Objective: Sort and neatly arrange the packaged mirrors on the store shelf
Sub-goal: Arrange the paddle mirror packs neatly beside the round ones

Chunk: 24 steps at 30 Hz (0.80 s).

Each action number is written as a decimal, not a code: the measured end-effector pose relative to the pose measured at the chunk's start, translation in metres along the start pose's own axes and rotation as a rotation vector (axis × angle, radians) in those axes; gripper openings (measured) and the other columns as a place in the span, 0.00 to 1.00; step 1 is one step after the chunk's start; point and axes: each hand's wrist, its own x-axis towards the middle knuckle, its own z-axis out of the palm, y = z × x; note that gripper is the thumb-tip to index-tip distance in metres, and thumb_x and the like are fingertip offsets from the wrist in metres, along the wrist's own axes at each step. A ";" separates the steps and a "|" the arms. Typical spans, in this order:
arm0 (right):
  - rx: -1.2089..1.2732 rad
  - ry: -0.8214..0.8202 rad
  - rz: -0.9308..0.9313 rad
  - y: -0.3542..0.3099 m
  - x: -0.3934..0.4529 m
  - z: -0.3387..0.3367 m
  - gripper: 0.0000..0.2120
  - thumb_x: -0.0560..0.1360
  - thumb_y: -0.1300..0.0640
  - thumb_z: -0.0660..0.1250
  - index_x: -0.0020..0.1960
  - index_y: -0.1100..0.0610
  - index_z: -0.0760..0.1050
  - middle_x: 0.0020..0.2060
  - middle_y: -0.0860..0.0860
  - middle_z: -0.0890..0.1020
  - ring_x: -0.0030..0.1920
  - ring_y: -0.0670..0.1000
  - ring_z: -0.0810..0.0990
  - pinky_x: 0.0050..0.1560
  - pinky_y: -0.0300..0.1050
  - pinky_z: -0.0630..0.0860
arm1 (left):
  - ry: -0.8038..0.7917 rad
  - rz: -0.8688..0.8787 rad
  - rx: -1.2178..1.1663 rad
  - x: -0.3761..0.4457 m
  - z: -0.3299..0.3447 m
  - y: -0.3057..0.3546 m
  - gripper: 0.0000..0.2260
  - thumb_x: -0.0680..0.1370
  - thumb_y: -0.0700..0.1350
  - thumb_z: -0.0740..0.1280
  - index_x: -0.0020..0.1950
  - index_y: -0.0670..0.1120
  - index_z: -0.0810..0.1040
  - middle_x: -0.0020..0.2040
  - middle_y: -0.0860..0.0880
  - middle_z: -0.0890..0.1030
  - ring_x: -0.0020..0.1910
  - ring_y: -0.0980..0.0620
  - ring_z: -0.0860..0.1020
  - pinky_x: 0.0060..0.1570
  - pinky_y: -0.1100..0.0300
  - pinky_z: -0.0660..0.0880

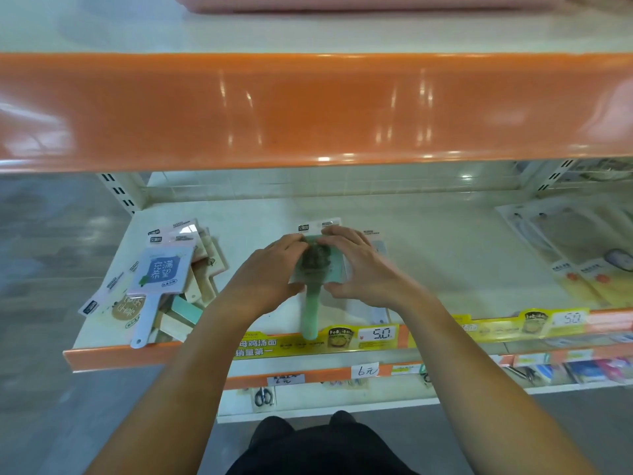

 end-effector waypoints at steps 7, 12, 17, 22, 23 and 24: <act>0.014 -0.019 -0.040 0.000 -0.003 -0.004 0.38 0.68 0.53 0.75 0.74 0.49 0.63 0.71 0.40 0.63 0.71 0.38 0.57 0.69 0.39 0.61 | -0.004 -0.025 -0.073 -0.004 -0.007 -0.002 0.38 0.70 0.52 0.75 0.74 0.49 0.59 0.73 0.54 0.62 0.70 0.53 0.65 0.64 0.53 0.69; -0.288 0.003 -0.014 -0.009 -0.005 -0.006 0.42 0.71 0.47 0.73 0.78 0.53 0.55 0.76 0.46 0.58 0.75 0.48 0.52 0.73 0.52 0.61 | 0.037 -0.062 -0.063 -0.004 -0.009 0.004 0.41 0.69 0.52 0.75 0.76 0.46 0.57 0.74 0.51 0.62 0.70 0.51 0.65 0.65 0.56 0.66; -0.209 -0.003 0.123 -0.025 -0.009 -0.003 0.35 0.75 0.54 0.67 0.77 0.52 0.56 0.76 0.49 0.56 0.74 0.55 0.55 0.70 0.55 0.65 | 0.066 -0.102 -0.070 -0.004 -0.008 0.009 0.41 0.69 0.54 0.74 0.76 0.46 0.57 0.74 0.51 0.63 0.71 0.52 0.65 0.64 0.57 0.66; -0.084 0.087 0.189 -0.033 -0.006 0.008 0.31 0.72 0.48 0.69 0.72 0.52 0.63 0.67 0.50 0.66 0.65 0.54 0.67 0.63 0.50 0.71 | 0.082 -0.100 -0.060 -0.002 -0.007 0.014 0.42 0.69 0.54 0.74 0.76 0.45 0.57 0.75 0.50 0.62 0.72 0.52 0.63 0.65 0.57 0.65; -0.087 0.081 0.203 -0.033 -0.005 0.010 0.33 0.70 0.47 0.70 0.72 0.52 0.62 0.66 0.50 0.66 0.64 0.54 0.68 0.62 0.51 0.72 | 0.081 -0.095 -0.062 -0.002 -0.007 0.015 0.41 0.69 0.54 0.74 0.76 0.45 0.57 0.75 0.50 0.62 0.72 0.52 0.63 0.65 0.57 0.66; -0.089 0.070 0.218 -0.033 -0.004 0.012 0.35 0.69 0.47 0.71 0.72 0.52 0.62 0.65 0.51 0.67 0.63 0.54 0.68 0.61 0.52 0.72 | 0.076 -0.094 -0.064 -0.002 -0.007 0.015 0.41 0.69 0.53 0.74 0.76 0.45 0.57 0.75 0.50 0.62 0.72 0.51 0.63 0.65 0.57 0.66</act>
